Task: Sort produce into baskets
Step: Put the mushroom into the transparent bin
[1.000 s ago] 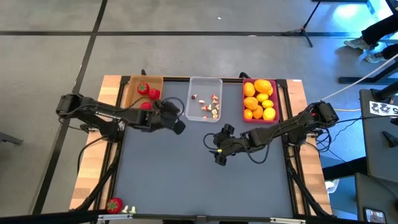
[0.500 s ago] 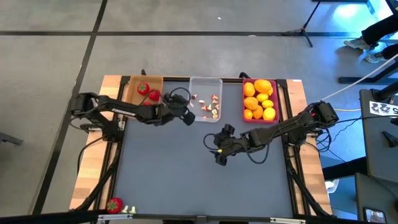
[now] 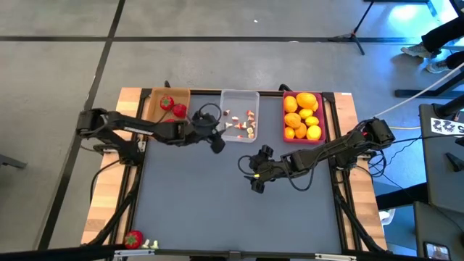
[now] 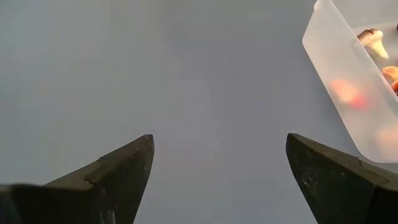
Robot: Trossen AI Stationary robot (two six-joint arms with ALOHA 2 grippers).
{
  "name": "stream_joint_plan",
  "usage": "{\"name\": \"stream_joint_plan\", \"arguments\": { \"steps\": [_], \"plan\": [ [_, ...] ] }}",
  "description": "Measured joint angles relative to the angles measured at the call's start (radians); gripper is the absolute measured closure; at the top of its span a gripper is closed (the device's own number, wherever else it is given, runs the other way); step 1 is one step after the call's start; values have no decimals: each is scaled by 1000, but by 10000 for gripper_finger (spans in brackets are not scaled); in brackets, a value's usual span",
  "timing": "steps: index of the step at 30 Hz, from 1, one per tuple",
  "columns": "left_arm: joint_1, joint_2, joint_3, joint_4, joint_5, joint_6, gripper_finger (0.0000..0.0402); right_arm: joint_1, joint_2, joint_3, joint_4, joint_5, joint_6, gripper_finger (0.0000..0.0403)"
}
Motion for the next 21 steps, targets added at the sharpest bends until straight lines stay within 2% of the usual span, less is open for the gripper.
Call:
{"name": "stream_joint_plan", "arguments": {
  "steps": [8, 15, 18, 21],
  "plan": [
    [-142, -222, 0, -186, 13, -5, 159, 0, 0, 0, 4, 0, 0, 42],
    [-252, -306, 3, -194, 3, -27, 79, 0, 0, 0, 11, 0, 0, 43],
    [-294, -306, 3, -198, 49, -32, 55, 0, 0, 0, 10, 0, 0, 43],
    [-342, -306, 3, -197, 165, -48, 45, 0, 0, 0, 6, 0, 0, 42]
  ]
}}
